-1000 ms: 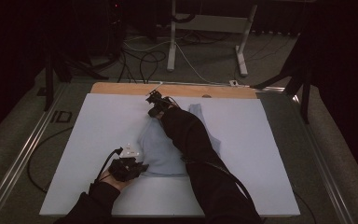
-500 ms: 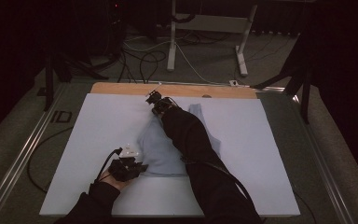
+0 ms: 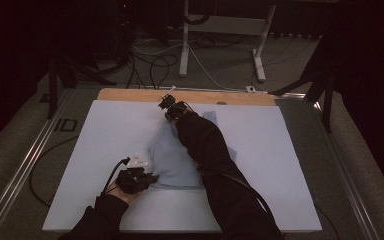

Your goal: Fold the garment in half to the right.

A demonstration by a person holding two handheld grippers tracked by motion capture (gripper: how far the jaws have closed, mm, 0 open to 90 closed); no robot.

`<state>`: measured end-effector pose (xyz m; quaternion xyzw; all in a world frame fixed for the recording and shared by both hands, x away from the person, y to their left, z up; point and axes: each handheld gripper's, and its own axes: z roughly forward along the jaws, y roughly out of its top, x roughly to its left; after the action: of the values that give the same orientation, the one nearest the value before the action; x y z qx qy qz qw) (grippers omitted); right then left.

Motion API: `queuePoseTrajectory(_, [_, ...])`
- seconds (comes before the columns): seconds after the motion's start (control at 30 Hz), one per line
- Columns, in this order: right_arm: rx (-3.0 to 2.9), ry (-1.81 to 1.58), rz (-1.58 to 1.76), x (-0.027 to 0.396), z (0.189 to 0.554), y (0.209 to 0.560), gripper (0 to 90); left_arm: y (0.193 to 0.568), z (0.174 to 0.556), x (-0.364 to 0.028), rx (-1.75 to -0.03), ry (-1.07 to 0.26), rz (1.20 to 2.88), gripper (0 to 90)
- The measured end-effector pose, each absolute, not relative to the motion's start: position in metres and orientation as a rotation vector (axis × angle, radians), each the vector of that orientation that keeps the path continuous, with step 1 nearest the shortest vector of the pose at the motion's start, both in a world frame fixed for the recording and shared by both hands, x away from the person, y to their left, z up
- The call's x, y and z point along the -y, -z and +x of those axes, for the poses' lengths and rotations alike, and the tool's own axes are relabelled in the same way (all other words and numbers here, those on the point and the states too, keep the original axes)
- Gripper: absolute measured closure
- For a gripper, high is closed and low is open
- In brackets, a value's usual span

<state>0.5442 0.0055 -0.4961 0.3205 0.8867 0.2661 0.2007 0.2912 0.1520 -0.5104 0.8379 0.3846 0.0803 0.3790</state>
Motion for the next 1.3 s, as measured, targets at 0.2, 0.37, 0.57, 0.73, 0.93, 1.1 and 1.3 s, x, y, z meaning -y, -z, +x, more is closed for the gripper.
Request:
queuePoseTrajectory(0.2, [-2.467,-0.773,0.886,-0.004,0.542,0.486,86.3,0.504,0.291,-0.151,-0.966,-0.202,2.132,83.4])
queuePoseTrajectory(0.37, [-2.455,-0.79,0.875,0.001,0.54,0.477,86.3,0.498,0.29,-0.148,-0.949,-0.201,2.13,83.4])
queuePoseTrajectory(0.57, [-2.436,-0.812,0.873,0.009,0.536,0.464,86.2,0.486,0.29,-0.142,-0.912,-0.199,2.13,83.5])
queuePoseTrajectory(0.73, [-2.423,-0.83,0.862,0.016,0.533,0.453,86.2,0.478,0.29,-0.132,-0.881,-0.199,2.144,83.7])
queuePoseTrajectory(0.93, [-2.406,-0.847,0.864,0.028,0.53,0.444,86.2,0.47,0.291,-0.123,-0.852,-0.209,2.159,83.8])
queuePoseTrajectory(1.1, [-2.39,-0.864,0.868,0.037,0.527,0.439,86.2,0.465,0.292,-0.115,-0.833,-0.212,2.165,83.9])
queuePoseTrajectory(1.3, [-2.379,-0.877,0.881,0.05,0.524,0.434,86.2,0.461,0.293,-0.104,-0.805,-0.207,2.171,84.1])
